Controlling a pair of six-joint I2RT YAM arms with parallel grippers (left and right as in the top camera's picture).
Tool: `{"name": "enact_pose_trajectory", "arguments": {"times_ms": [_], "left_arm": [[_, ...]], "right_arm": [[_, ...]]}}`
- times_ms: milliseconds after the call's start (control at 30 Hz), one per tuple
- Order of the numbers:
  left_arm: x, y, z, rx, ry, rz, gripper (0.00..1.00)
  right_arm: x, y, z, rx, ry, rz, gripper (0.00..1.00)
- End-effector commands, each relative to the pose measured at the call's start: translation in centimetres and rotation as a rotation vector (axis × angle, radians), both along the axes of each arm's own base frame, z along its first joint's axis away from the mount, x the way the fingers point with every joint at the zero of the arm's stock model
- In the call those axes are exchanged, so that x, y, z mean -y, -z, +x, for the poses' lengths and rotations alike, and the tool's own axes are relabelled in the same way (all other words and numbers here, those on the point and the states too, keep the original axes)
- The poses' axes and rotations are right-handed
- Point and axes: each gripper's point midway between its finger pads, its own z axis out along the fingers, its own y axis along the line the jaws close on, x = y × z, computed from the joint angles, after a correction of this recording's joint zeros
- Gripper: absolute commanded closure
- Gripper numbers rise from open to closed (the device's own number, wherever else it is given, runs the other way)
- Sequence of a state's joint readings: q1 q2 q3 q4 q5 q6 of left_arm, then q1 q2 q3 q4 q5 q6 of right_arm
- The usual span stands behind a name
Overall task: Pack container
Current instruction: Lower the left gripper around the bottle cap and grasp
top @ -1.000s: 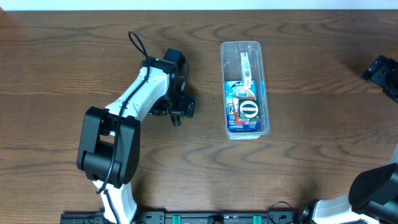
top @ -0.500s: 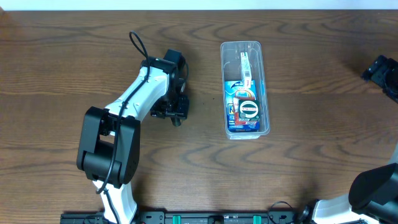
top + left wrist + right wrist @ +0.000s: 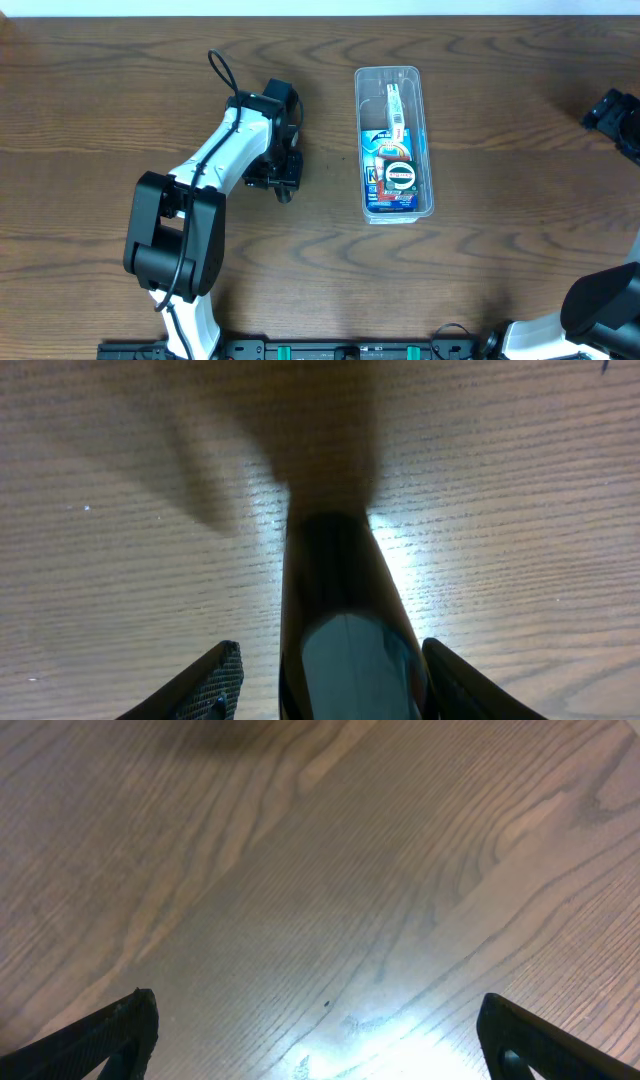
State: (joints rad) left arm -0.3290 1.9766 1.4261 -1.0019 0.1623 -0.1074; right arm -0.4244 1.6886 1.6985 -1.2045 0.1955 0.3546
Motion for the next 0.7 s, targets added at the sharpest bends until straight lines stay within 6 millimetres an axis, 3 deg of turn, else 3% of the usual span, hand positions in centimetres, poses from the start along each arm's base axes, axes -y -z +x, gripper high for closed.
{"name": "enact_pose_trajectory", "arguments": {"times_ms": [0, 133, 300, 667], "left_arm": [[-0.05, 0.13, -0.13, -0.005, -0.005, -0.005, 0.43], [0.00, 0.14, 0.01, 0.000, -0.005, -0.006, 0.44], [0.00, 0.14, 0.00, 0.000, -0.005, -0.006, 0.57], [-0.17, 0.09, -0.53, -0.024, -0.031, 0.003, 0.64]], "right_arm": [[0.35, -0.36, -0.29, 0.001, 0.003, -0.014, 0.01], [0.35, -0.36, -0.28, 0.002, 0.003, -0.015, 0.01], [0.34, -0.36, -0.27, 0.002, 0.003, -0.015, 0.01], [0.35, -0.36, -0.28, 0.002, 0.003, -0.015, 0.01]]}}
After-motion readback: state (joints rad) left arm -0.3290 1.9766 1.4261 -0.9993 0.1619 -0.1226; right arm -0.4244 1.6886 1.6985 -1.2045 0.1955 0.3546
